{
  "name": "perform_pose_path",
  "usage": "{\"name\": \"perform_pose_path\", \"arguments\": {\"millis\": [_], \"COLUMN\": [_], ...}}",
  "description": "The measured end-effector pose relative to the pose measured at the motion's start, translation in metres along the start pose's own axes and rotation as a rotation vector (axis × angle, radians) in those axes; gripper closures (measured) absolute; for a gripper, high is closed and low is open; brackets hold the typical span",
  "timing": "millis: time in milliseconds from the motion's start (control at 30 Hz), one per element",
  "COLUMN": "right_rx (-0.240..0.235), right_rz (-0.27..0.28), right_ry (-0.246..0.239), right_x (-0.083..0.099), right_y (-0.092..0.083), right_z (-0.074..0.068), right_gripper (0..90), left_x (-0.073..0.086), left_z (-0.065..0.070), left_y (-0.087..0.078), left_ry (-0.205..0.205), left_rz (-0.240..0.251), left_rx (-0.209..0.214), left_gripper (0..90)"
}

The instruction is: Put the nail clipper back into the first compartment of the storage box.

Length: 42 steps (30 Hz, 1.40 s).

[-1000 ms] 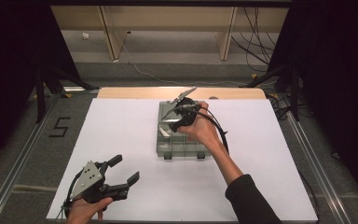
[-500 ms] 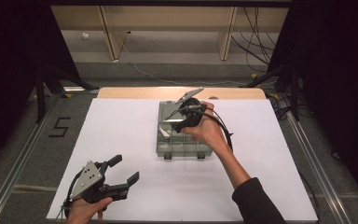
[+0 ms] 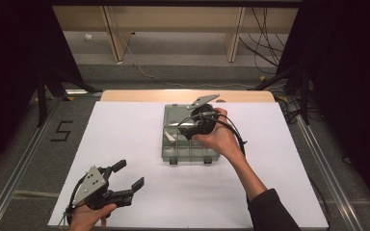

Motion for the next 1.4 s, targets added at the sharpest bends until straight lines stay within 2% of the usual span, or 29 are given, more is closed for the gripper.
{"name": "perform_pose_path", "arguments": {"millis": [33, 167, 233, 333, 367, 400, 433, 467, 500, 533, 833, 867, 1000, 1133, 1233, 1400], "right_rx": [0.01, 0.014, 0.0, -0.002, -0.006, -0.006, -0.004, -0.006, -0.01, -0.012, -0.013, -0.012, -0.018, -0.021, -0.034, -0.026], "right_rz": [0.015, 0.056, 0.058, 0.075, 0.088, 0.088, 0.092, 0.092, 0.099, 0.116, 0.155, 0.161, 0.171, 0.196, 0.225, 0.262], "right_ry": [0.006, 0.006, 0.013, 0.013, 0.015, 0.015, 0.01, 0.015, 0.017, 0.003, 0.017, 0.021, 0.029, 0.049, 0.063, 0.082], "right_x": [0.001, 0.004, 0.008, 0.01, 0.013, 0.013, 0.014, 0.015, 0.016, 0.017, 0.026, 0.027, 0.034, 0.04, 0.048, 0.058], "right_y": [-0.005, -0.011, -0.018, -0.021, -0.026, -0.026, -0.027, -0.029, -0.03, -0.032, -0.047, -0.049, -0.053, -0.058, -0.062, -0.068], "right_z": [0.001, 0.001, 0.001, 0.001, 0.0, 0.0, 0.001, 0.0, -0.001, 0.0, -0.003, -0.004, -0.005, -0.007, -0.008, -0.008], "right_gripper": [29.7, 29.6, 29.6, 29.3, 29.3, 29.3, 29.3, 29.3, 29.2, 29.2, 28.0, 28.0, 27.6, 27.6, 27.6, 27.5], "left_x": [0.0, 0.001, 0.001, 0.001, -0.001, 0.0, 0.0, 0.0, 0.0, 0.0, 0.0, 0.0, 0.0, 0.0, 0.001, 0.0], "left_z": [0.001, 0.001, 0.001, 0.001, -0.002, 0.0, 0.0, -0.001, -0.002, -0.002, -0.002, -0.002, -0.003, -0.003, -0.003, -0.002], "left_y": [0.0, 0.001, 0.001, 0.001, 0.002, 0.001, 0.002, 0.002, 0.003, 0.003, 0.003, 0.004, 0.003, 0.004, 0.003, 0.004], "left_ry": [-0.003, -0.005, -0.004, -0.002, 0.049, 0.008, 0.019, 0.022, 0.042, 0.044, 0.05, 0.038, 0.05, 0.042, 0.044, 0.039], "left_rz": [0.007, 0.001, 0.0, -0.002, 0.008, 0.004, 0.012, 0.012, 0.015, 0.016, 0.014, 0.022, 0.012, 0.022, 0.012, 0.022], "left_rx": [0.015, 0.012, 0.013, 0.005, 0.024, 0.005, 0.021, 0.021, 0.024, 0.026, 0.029, 0.032, 0.026, 0.031, 0.025, 0.032], "left_gripper": [16.0, 16.0, 16.0, 16.0, 16.0, 16.0, 16.0, 16.0, 16.0, 16.0, 16.0, 16.0, 16.0, 16.0, 16.0, 16.0]}}
Point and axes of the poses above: each handheld gripper's, and its own axes: y roughly forward along the jaws, x roughly out of its underside, z roughly to its right, the point moved 4 cm from there along y, roughly forward along the jaws, and after that the axes turned 12 degrees about z, right-handed, at the moved point
